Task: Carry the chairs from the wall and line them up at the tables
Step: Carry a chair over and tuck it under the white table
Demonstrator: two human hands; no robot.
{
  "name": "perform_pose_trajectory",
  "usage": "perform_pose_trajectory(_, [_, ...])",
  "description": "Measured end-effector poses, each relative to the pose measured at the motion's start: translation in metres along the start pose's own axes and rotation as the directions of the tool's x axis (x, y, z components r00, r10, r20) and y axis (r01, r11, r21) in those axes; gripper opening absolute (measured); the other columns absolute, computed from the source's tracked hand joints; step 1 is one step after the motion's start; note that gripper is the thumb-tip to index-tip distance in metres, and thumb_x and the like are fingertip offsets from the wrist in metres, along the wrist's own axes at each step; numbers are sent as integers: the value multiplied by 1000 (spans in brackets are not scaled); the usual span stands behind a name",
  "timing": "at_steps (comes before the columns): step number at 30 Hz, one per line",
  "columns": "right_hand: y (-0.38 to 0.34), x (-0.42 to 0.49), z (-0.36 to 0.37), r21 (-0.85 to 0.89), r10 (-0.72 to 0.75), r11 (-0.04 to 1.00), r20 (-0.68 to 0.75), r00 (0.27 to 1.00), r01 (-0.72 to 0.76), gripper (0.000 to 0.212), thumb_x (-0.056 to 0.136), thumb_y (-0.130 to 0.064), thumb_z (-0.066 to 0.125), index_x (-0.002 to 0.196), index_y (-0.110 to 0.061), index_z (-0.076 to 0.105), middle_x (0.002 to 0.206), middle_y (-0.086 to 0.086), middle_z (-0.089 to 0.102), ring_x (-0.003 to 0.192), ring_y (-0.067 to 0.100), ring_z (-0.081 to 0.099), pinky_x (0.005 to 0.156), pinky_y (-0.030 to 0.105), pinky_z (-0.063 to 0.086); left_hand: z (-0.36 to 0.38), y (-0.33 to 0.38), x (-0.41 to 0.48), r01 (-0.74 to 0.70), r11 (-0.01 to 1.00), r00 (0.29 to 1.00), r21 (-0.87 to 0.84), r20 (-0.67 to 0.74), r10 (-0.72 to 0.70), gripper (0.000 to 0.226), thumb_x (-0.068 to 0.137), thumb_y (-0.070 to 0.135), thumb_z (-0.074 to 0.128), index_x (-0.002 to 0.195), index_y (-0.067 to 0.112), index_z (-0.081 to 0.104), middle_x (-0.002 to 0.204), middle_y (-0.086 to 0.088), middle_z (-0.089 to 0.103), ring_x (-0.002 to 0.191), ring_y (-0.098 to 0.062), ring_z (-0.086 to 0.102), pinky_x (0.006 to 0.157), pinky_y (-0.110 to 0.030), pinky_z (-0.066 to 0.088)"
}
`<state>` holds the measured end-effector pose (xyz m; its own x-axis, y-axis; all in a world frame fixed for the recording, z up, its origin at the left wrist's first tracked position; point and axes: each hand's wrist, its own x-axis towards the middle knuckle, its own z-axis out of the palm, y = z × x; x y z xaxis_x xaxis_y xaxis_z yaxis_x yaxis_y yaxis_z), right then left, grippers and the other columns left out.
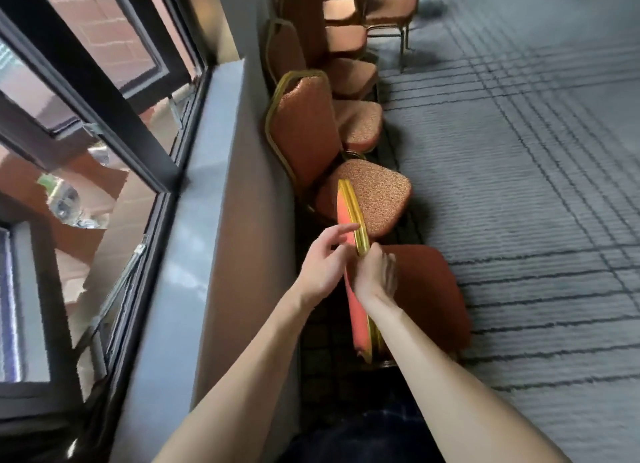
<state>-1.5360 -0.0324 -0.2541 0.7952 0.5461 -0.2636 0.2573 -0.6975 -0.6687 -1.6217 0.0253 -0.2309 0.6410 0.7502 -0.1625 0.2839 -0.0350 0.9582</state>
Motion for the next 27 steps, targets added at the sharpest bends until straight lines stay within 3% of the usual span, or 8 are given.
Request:
perform_pose_trajectory(4, [21,-11,-28,-23,-14,1000,-97,995,12,43,95,-48,60,104,-6,68,107,18,72,110,38,59,79,42,44,21,9,3,-238,896,970,374,138,200,61,77,11,40,131,19,68,126,-6,51,123,-15,51,108,-26,42])
perform_pose_trajectory(7, [34,-21,-46,-18,-29,999,-121,992,27,37,95,-45,59,100,-10,69,101,15,71,104,35,60,72,38,39,35,14,8,-275,767,961,580,147,233,64,73,15,48,132,28,66,122,-13,45,116,-33,49,102,-44,47])
perform_pose_trajectory(10, [44,-27,-53,-22,-45,999,-103,994,42,22,92,-32,58,94,-14,70,93,13,69,96,35,62,67,33,34,45,15,15,-275,625,961,730,184,208,59,77,16,59,133,31,64,145,-19,37,135,-41,34,110,-53,36])
perform_pose_trajectory(14, [54,-20,-69,-46,-104,994,-121,987,99,24,91,-37,60,91,-15,72,89,13,69,92,34,63,67,32,34,57,21,27,-364,509,929,780,268,253,49,82,12,66,129,27,63,150,-9,45,150,-33,27,119,-53,24])
perform_pose_trajectory(17, [61,-6,-88,-93,-156,985,-125,980,145,26,92,-36,60,87,-13,71,89,14,72,96,34,63,69,36,38,74,38,35,-395,448,911,802,280,302,38,78,15,66,115,23,67,123,-1,57,125,-30,50,110,-47,36])
perform_pose_trajectory(19, [67,5,-101,-93,-151,986,-121,981,140,28,91,-36,60,85,-12,72,86,14,72,91,36,65,65,34,38,90,55,41,-384,390,914,837,284,290,35,76,17,68,110,26,68,113,2,56,110,-26,49,107,-40,37])
perform_pose_trajectory(24, [77,29,-132,-111,-155,983,-103,983,143,31,88,-41,59,81,-14,73,80,13,72,79,37,67,63,36,50,113,77,53,-398,326,907,857,315,281,37,83,20,64,117,32,67,114,6,55,111,-22,44,85,-28,33])
perform_pose_trajectory(27, [80,38,-146,-142,-134,982,-88,987,121,33,88,-42,58,79,-14,73,78,12,72,76,35,68,67,38,55,126,88,61,-399,287,908,871,331,259,38,84,23,63,121,33,67,114,6,56,109,-22,41,72,-30,33])
